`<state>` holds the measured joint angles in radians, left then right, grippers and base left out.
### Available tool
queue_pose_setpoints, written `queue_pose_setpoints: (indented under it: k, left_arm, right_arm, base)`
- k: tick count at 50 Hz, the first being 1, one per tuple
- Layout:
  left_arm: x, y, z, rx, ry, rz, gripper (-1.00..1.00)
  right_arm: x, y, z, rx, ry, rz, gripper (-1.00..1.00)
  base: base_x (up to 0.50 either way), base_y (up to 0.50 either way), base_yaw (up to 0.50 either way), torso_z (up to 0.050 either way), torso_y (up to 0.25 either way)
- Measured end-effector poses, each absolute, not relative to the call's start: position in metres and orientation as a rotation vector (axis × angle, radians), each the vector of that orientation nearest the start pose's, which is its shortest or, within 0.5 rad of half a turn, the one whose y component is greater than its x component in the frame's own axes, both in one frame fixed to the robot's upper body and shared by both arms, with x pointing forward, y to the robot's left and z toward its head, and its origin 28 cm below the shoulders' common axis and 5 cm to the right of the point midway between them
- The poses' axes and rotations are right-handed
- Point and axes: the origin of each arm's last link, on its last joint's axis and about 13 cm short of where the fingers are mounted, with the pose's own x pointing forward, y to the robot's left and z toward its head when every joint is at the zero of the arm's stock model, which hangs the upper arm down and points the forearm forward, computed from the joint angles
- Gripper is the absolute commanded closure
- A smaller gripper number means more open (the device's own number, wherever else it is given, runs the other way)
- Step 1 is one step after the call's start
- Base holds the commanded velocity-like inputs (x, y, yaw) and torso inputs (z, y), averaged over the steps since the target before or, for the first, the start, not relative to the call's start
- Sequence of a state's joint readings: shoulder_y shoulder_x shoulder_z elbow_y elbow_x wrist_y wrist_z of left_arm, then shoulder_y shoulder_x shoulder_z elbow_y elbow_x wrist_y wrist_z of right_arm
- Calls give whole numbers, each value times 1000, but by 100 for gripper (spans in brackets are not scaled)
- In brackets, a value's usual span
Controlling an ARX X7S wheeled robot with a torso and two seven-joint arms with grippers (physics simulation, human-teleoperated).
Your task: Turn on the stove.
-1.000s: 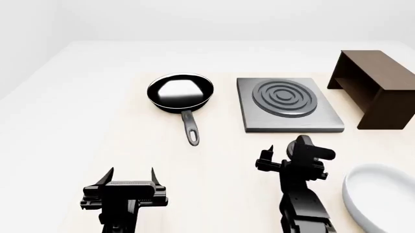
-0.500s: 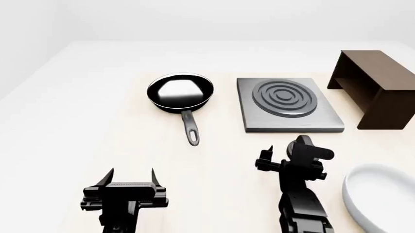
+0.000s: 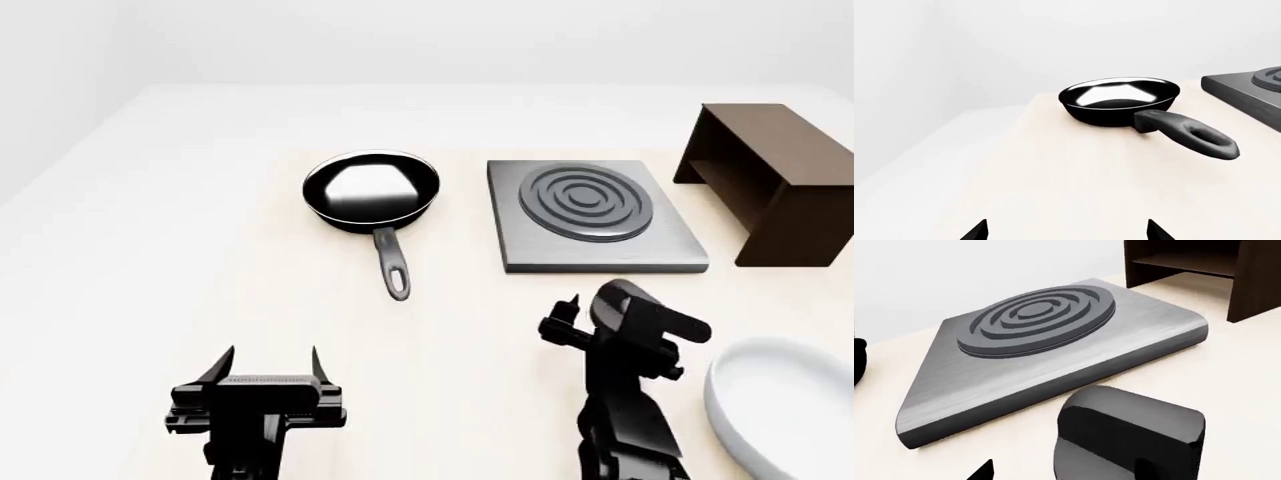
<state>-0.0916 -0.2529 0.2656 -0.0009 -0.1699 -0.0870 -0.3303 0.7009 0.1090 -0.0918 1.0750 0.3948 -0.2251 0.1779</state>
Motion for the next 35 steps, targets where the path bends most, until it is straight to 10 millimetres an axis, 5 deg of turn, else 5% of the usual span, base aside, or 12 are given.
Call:
queue_pose_setpoints:
  k: [35]
  left_arm:
    - [225,216,22,113,30,78,-100]
  right_arm:
    - [335,-137,8,309,121,-354,-100]
  base:
    - [0,0,0,0,0]
